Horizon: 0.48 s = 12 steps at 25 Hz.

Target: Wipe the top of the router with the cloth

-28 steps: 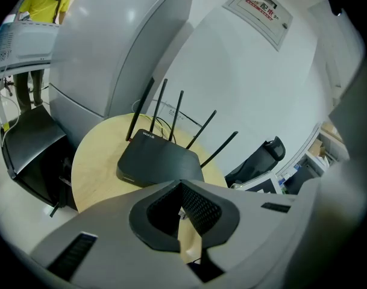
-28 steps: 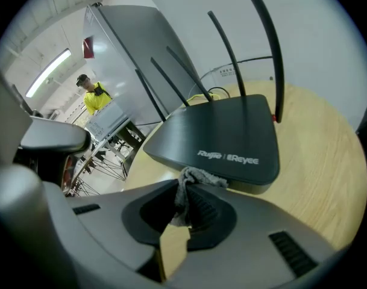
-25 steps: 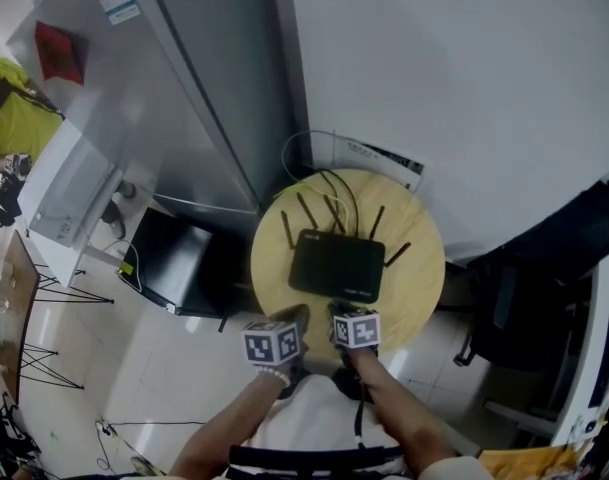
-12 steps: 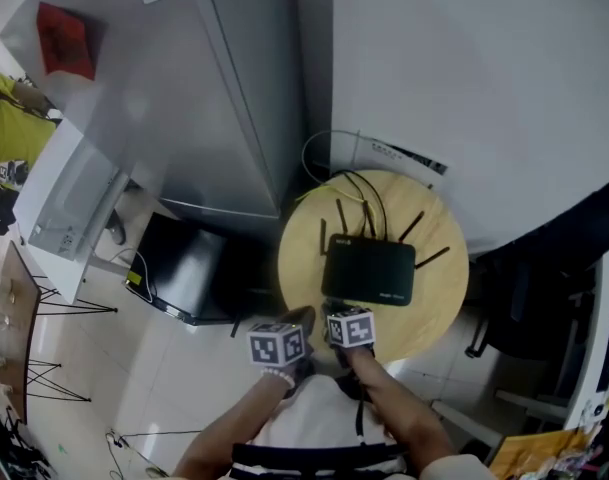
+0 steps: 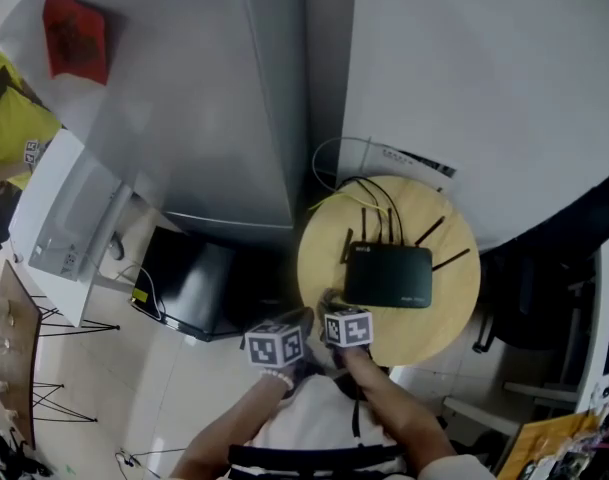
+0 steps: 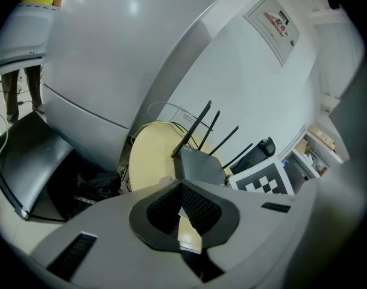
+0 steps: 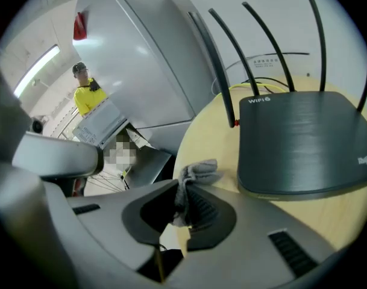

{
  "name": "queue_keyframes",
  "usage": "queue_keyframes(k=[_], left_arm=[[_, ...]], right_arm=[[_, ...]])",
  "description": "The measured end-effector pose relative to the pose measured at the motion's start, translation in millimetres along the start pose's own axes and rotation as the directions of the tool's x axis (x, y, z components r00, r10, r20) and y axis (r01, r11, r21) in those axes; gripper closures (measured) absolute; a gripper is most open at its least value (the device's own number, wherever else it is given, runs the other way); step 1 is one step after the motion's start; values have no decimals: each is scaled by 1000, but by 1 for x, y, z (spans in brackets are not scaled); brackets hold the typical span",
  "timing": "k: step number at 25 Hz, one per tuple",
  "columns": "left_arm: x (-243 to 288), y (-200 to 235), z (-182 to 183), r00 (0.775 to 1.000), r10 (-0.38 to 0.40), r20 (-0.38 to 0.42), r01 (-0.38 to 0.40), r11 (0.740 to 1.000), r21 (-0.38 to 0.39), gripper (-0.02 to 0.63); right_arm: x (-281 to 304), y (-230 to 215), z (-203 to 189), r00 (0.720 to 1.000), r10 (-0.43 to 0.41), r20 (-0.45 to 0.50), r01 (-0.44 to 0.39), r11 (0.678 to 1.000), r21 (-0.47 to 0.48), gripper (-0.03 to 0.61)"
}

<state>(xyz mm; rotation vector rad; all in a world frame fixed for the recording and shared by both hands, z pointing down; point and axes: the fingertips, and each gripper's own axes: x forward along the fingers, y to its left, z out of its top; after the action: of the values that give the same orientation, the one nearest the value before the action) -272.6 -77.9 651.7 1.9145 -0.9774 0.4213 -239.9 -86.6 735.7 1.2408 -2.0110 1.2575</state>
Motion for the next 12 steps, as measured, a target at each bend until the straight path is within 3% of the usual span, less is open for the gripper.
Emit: queue_keyframes(k=[2,5,9,12], left_arm=[[-3,9,4,1000,-10,2,10,1000,-7,615],[-9,20,8,1000,-27,4,27,999,-18,615],[-16,36,12,1000,-31,4,31,999,-26,615],[-23,42,14,999,-40,4,40,999,-31,615]], right_arm=[[1,4,8,999,-31,26,29,998,51,532],[-1,-7,20,986,-157,53,149,979,136,534],[-7,-34,34,936,-349,44,327,909,258,534],[-9,-46,52,899,-433,63,403,876,265,534]])
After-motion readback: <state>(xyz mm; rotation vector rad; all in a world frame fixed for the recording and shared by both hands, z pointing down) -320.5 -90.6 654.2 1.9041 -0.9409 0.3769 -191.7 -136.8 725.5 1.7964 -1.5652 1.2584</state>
